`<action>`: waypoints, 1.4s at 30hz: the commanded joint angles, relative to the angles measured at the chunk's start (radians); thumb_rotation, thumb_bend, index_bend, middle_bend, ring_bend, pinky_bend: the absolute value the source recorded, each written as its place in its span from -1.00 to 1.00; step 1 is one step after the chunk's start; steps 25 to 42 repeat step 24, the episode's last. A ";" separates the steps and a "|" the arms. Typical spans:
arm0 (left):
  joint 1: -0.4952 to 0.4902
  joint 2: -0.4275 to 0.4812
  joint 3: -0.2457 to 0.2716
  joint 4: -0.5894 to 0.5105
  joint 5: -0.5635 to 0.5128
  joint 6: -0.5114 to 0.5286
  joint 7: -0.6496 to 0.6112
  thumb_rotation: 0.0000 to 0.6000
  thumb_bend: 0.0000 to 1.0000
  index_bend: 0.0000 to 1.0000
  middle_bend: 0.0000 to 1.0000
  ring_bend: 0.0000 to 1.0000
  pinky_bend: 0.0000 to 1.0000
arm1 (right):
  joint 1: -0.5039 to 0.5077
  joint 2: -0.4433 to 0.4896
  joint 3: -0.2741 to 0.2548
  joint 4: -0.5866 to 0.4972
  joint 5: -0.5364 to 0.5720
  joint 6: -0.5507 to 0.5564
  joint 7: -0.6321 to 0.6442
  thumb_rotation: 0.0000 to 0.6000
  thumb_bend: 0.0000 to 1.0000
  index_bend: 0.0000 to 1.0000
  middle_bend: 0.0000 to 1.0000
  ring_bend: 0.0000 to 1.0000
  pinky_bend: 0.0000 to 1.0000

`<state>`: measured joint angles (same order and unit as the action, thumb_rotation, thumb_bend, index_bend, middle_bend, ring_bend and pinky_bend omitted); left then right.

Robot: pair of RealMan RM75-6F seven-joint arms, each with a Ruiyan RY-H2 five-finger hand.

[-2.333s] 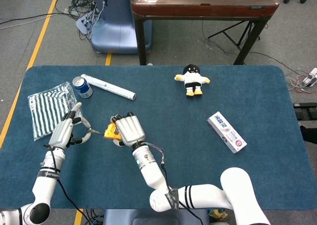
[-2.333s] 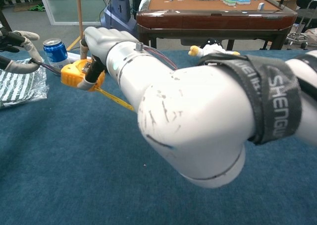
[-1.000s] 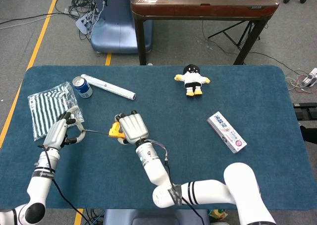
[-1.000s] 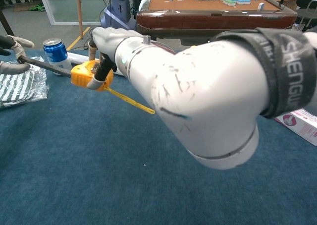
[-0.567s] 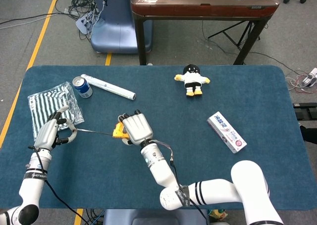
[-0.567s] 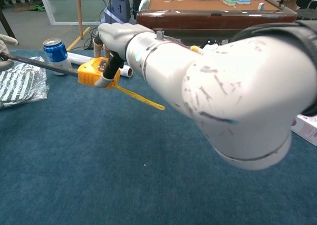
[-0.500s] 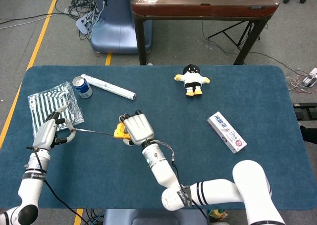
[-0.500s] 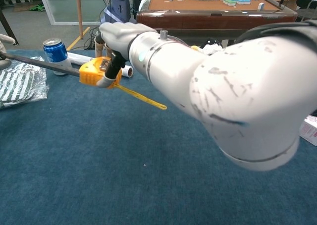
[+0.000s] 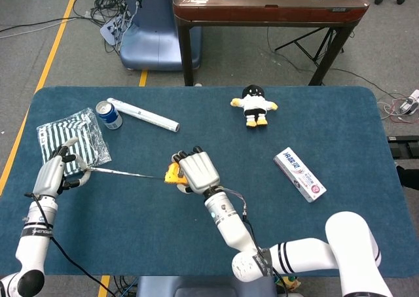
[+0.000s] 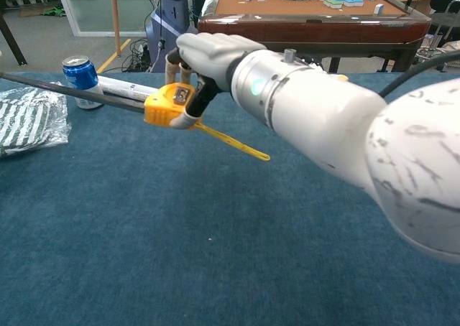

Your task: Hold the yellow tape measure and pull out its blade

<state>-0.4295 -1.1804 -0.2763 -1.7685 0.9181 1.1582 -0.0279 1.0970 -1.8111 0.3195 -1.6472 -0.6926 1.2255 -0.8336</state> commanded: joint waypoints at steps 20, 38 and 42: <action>0.019 0.023 -0.001 0.007 -0.005 -0.004 -0.005 1.00 -0.24 0.47 -0.82 -1.00 -1.00 | -0.200 0.227 -0.160 -0.185 -0.162 0.050 0.104 1.00 0.08 0.18 0.08 -0.09 -0.55; 0.017 0.021 -0.002 0.005 -0.005 -0.004 0.000 1.00 -0.24 0.47 -0.82 -1.00 -1.00 | -0.213 0.235 -0.164 -0.191 -0.180 0.044 0.111 1.00 0.08 0.19 0.09 -0.09 -0.55; 0.017 0.021 -0.002 0.005 -0.005 -0.004 0.000 1.00 -0.24 0.47 -0.82 -1.00 -1.00 | -0.213 0.235 -0.164 -0.191 -0.180 0.044 0.111 1.00 0.08 0.19 0.09 -0.09 -0.55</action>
